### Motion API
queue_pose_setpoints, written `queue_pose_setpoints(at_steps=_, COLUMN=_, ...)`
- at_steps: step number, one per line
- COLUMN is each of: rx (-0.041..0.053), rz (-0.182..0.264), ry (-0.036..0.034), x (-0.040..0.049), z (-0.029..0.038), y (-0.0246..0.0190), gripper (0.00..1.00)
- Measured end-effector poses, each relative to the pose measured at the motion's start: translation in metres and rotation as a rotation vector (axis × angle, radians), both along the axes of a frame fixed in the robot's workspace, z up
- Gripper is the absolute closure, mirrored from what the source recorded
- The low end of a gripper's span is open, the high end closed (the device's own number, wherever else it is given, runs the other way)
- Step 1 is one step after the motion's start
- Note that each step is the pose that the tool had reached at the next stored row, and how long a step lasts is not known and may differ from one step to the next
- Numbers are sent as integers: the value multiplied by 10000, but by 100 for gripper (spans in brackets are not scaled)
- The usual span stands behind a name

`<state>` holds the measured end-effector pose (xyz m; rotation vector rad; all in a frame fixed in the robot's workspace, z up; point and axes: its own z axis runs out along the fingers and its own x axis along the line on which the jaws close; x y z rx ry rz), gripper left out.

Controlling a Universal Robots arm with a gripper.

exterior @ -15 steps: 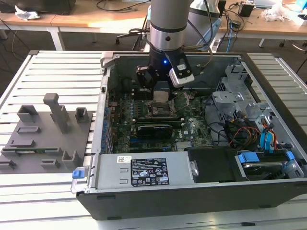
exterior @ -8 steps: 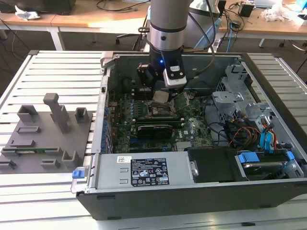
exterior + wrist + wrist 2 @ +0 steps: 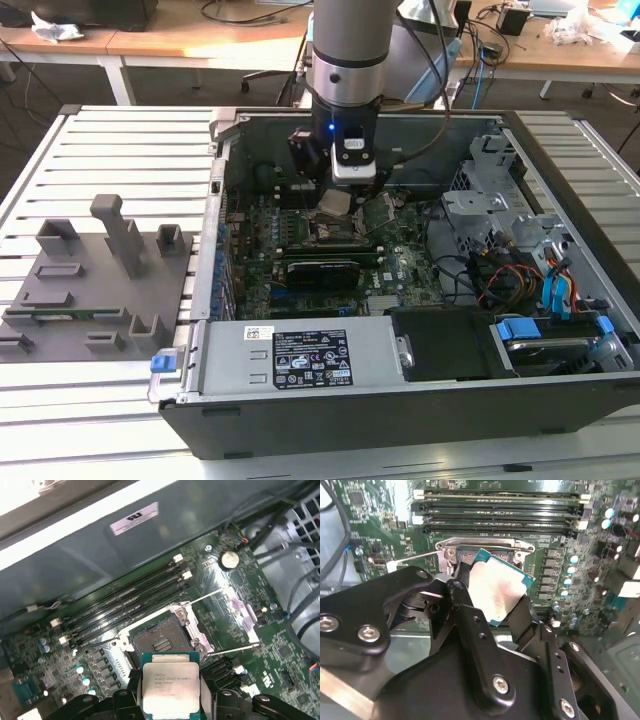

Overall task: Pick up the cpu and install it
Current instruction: 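Place the cpu into insertion slot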

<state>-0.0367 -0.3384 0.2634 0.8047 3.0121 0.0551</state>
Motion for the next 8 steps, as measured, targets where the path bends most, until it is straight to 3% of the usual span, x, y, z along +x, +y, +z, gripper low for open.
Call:
queue_pose_setpoints(at_steps=4, rx=0, rz=-749, ry=0, x=0, z=-1, y=0, gripper=45)
queue_pose_setpoints(at_steps=8, rx=0, rz=-1945, ry=0, x=0, z=-2, y=0, gripper=45)
